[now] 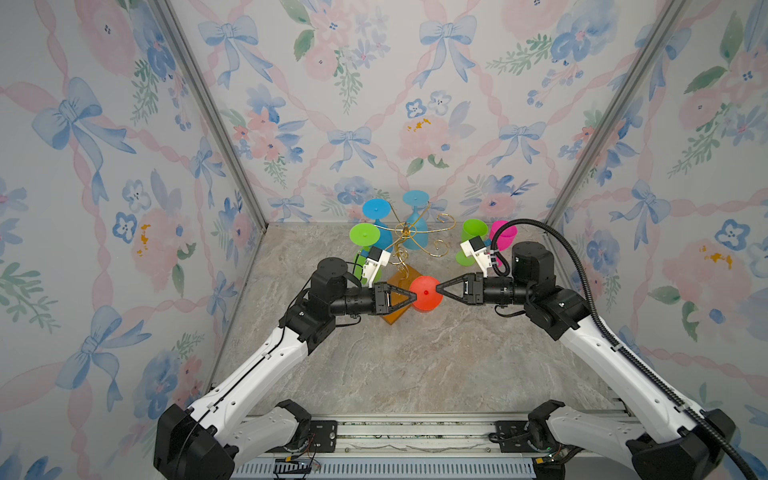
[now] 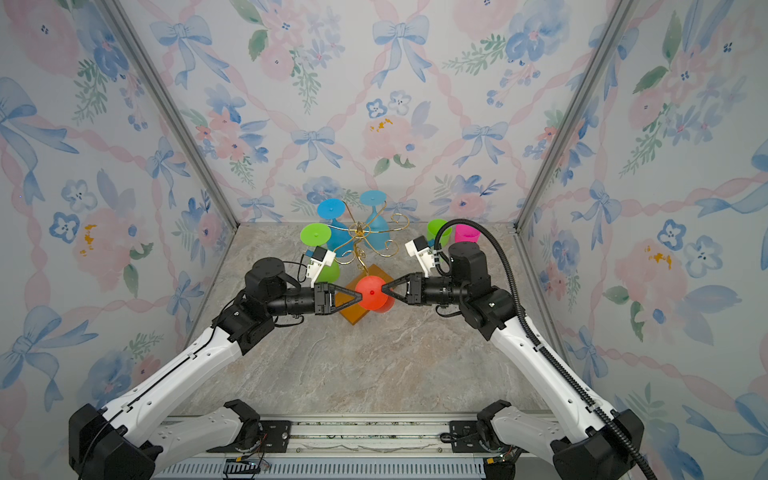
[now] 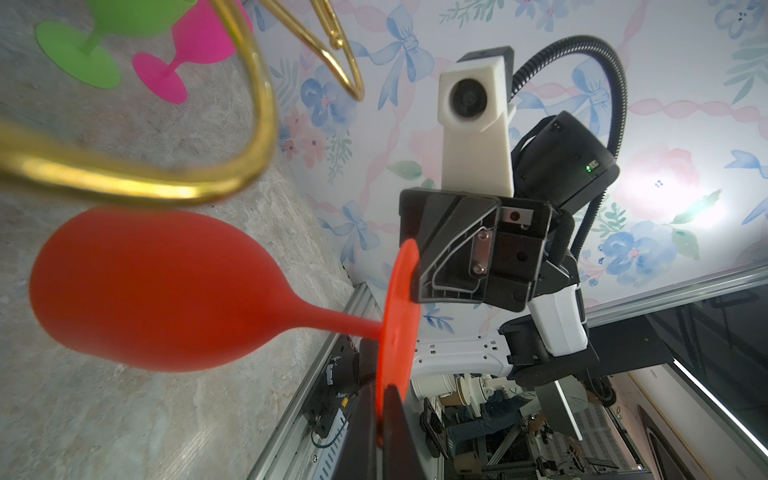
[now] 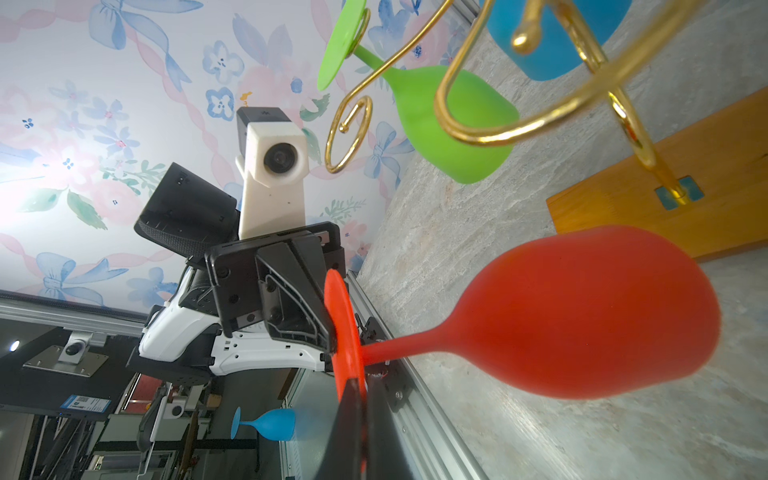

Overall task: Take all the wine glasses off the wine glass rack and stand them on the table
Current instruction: 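Close the right gripper on the red glass base beside the left gripper, then open and withdraw the left gripper while the right holds the glass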

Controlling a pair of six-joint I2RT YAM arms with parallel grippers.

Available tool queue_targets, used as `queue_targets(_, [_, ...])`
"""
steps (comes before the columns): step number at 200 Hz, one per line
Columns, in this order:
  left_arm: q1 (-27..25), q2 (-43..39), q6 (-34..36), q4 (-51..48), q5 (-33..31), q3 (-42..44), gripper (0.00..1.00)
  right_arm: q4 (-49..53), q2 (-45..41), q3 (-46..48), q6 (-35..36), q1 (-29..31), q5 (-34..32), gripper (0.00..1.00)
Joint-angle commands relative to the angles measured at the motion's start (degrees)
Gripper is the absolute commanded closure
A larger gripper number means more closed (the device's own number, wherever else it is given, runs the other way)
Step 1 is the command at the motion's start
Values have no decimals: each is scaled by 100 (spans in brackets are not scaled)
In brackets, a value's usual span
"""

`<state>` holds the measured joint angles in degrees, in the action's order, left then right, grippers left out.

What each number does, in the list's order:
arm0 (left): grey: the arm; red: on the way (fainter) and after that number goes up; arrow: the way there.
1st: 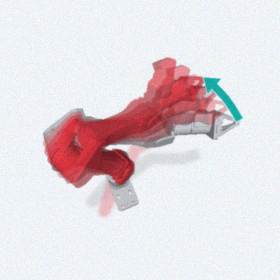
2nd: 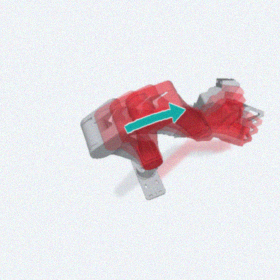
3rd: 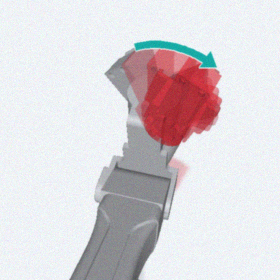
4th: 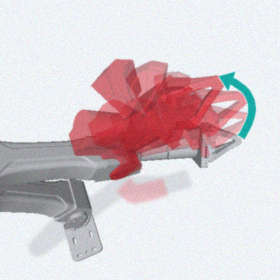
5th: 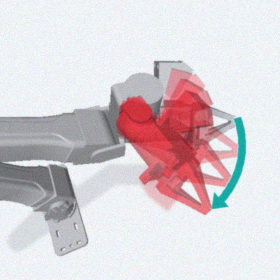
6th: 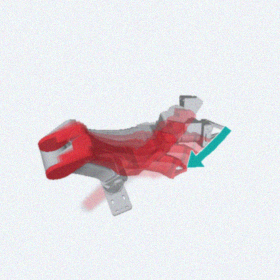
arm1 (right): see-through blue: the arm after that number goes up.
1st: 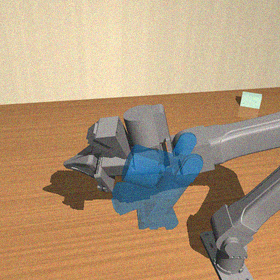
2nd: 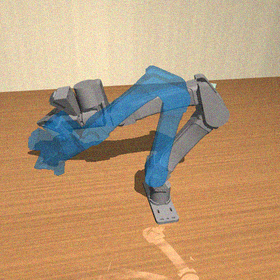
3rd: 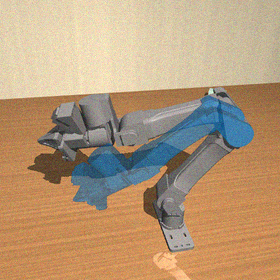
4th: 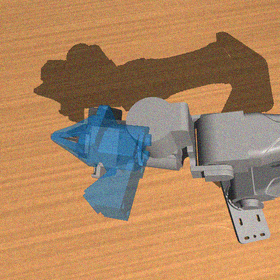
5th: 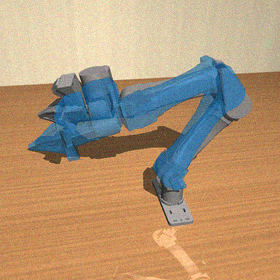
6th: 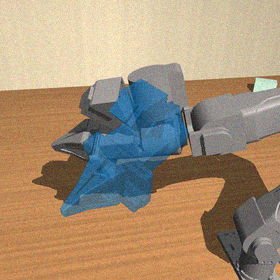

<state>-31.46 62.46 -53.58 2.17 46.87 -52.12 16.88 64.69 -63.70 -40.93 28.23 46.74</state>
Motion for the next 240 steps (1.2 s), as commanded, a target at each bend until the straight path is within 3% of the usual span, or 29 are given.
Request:
queue_targets(1, [-9, -25, 91, 135, 85, -92, 100, -52, -88, 60, -14, 68, 46, 89])
queue_targets(10, [-5, -16, 102, 136, 93, -75, 100, 17, -87, 38, 33, 65, 37, 83])
queue_targets(25, [-9, -3, 126, 135, 159, -44, 100, 277, -118, -53, 174, 41, -11, 60])
queue_targets(42, [-16, 29, 158, 139, 352, 7, 100, 745, -220, -209, 401, -33, -75, 43])
queue_targets(72, [-88, 17, 489, 147, 725, 157, 100, 1688, -576, -472, 699, -563, -77, 31])
queue_targets(95, [-527, -200, 1275, 63, 413, 138, 100, 2324, -755, -610, 739, -1322, -77, 27])
queue_targets(133, [-1502, -638, 3145, -669, -1324, -138, 100, 3166, -476, -714, 865, -2304, 130, 26])
queue_targets(174, [-3132, -1048, 5165, -775, -3561, 103, 100, 3891, 25, -1293, 1248, -2331, 99, 20])
queue_targets(202, [-4333, -1075, 6525, -772, -5588, 301, 100, 4233, 283, -1639, 1416, -2331, 81, 18])
queue_targets(240, [-5200, -754, 8098, -767, -7454, 626, 100, 4314, 366, -1740, 1408, -2269, -25, 18])
